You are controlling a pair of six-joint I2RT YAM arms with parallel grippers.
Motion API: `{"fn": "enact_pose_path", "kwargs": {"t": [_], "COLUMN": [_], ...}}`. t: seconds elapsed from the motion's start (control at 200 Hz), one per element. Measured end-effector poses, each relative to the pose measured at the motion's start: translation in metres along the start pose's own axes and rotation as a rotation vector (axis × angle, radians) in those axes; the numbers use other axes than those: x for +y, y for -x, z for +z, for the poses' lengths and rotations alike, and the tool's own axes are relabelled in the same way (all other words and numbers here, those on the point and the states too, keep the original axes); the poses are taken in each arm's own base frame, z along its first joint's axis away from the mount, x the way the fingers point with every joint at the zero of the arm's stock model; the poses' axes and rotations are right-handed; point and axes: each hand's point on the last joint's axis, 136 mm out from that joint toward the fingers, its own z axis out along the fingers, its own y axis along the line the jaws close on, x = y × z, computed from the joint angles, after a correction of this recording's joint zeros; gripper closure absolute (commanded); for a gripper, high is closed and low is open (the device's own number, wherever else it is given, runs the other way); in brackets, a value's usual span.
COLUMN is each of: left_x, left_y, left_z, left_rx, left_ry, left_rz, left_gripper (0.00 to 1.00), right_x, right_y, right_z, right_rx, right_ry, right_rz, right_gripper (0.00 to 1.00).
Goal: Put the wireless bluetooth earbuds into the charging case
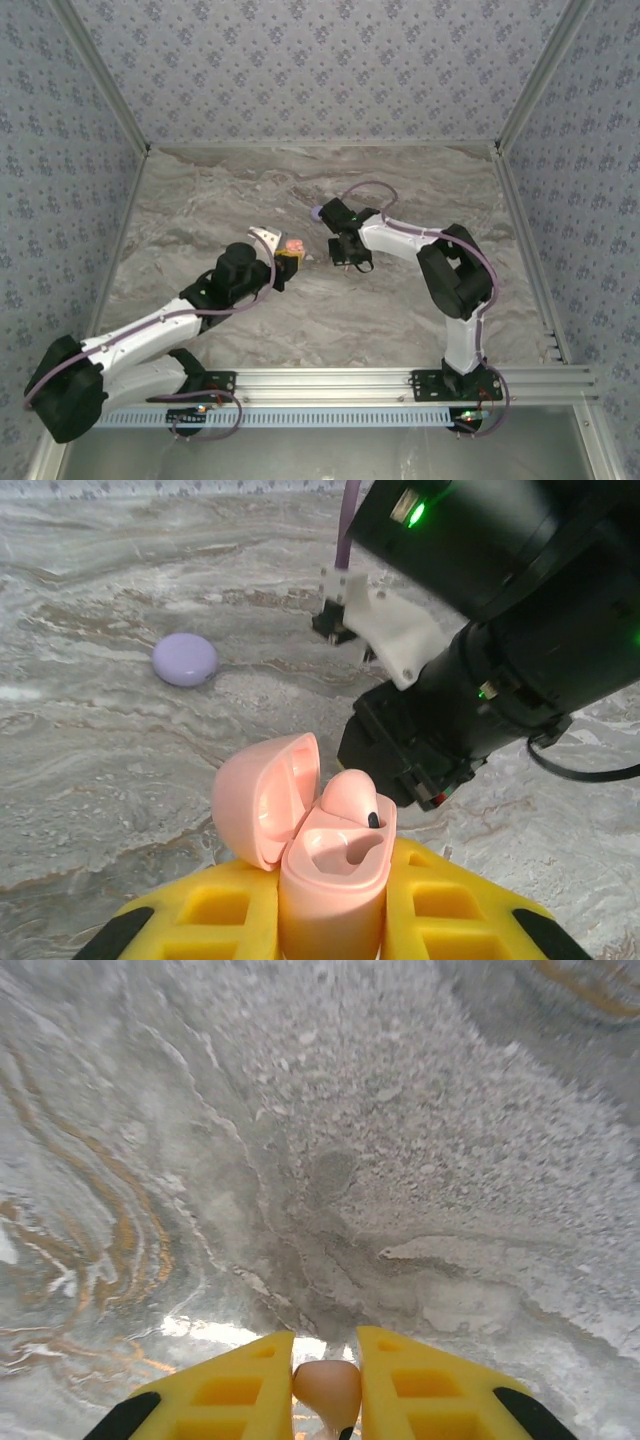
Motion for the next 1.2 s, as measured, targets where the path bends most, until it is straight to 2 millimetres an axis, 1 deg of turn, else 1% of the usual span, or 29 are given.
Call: {"fn": "enact_pose_path", "kwargs": {"t": [0.24, 0.565, 0.705, 0.825, 0.969, 1.199], "left_x": [0.002, 0.004, 0.006, 0.007, 0.006, 0.002], "left_y": [-0.021, -0.037, -0.046, -0.048, -0.048, -0.047], "left_z": [0.017, 0.032, 0.039, 0.043, 0.048, 0.051], "left_rx": [0.050, 0.090, 0.114, 0.115, 0.107, 0.077], "left_ry": [-0.014, -0.021, -0.016, -0.015, -0.028, -0.067], "left_rz": [-0.031, -0.033, -0.035, -0.034, -0.027, 0.018], "left_gripper": [0.78, 0.78, 0.78, 0.79, 0.79, 0.80], "right_x": [0.000, 0.004, 0.004, 0.007, 0.016, 0.041], "right_y": [0.016, 0.031, 0.027, 0.028, 0.032, 0.033], "right_z": [-0.027, -0.059, -0.068, -0.077, -0.094, -0.124], "right_rx": [-0.112, -0.221, -0.238, -0.259, -0.301, -0.373], "right_ry": [0.060, 0.124, 0.152, 0.183, 0.228, 0.314], "right_rz": [0.008, 0.000, -0.007, -0.015, -0.035, -0.097], "right_gripper": [0.80, 0.81, 0.81, 0.81, 0.81, 0.81]}}
